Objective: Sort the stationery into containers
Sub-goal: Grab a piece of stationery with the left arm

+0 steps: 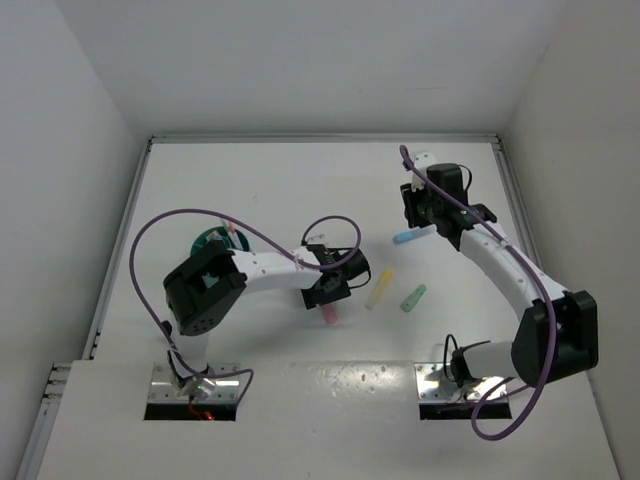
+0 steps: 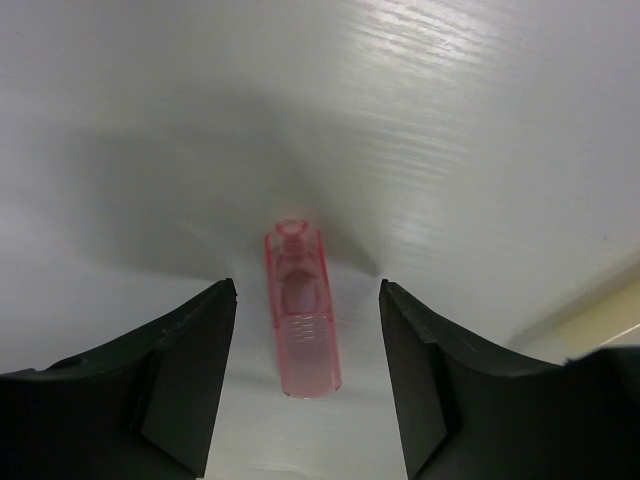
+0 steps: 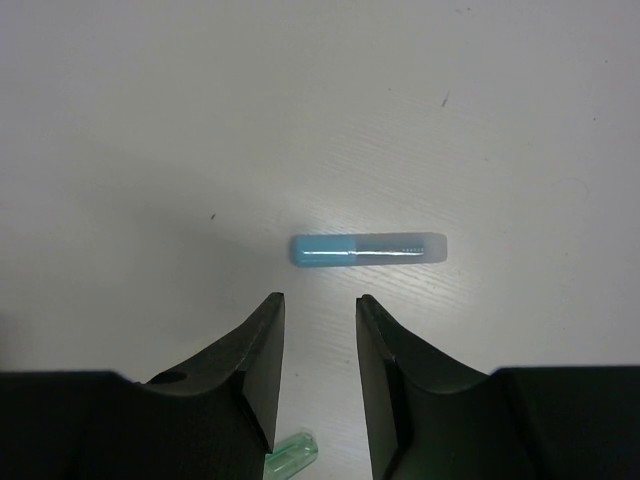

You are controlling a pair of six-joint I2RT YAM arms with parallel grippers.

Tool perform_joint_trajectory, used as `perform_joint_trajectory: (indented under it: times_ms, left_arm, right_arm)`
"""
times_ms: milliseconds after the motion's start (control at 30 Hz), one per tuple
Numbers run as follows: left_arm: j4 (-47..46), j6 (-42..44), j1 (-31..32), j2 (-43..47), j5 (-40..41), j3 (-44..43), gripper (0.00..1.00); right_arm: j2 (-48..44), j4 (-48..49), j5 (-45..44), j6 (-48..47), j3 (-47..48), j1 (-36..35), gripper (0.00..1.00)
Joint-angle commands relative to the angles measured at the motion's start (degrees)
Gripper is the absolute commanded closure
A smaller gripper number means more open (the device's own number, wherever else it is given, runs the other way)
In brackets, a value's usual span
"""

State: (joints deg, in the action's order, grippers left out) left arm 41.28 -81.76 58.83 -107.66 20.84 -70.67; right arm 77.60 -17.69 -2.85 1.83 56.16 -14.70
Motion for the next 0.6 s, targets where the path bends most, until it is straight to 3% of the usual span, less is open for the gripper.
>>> perform_joint_trajectory:
  times_ms: [0, 333, 567]
  left_arm:
    - [3.64, -1.21, 1.11, -0.71, 0.34, -1.40, 0.35]
    - [4.25, -0.69, 1.11, -3.35, 0.34, -2.45, 0.52]
    - [6.18, -1.21, 1.11, 2.60, 4.36, -2.45, 0.82]
  right_arm:
    - [-2.71, 3.02, 1.18, 1.43, -0.44, 0.28, 0.65]
    - [-3.77, 3.02, 1.18, 1.43, -0.97, 0.81, 0.65]
    - [-4.30, 3.02, 1.18, 1.43, -1.58, 0.81, 0.65]
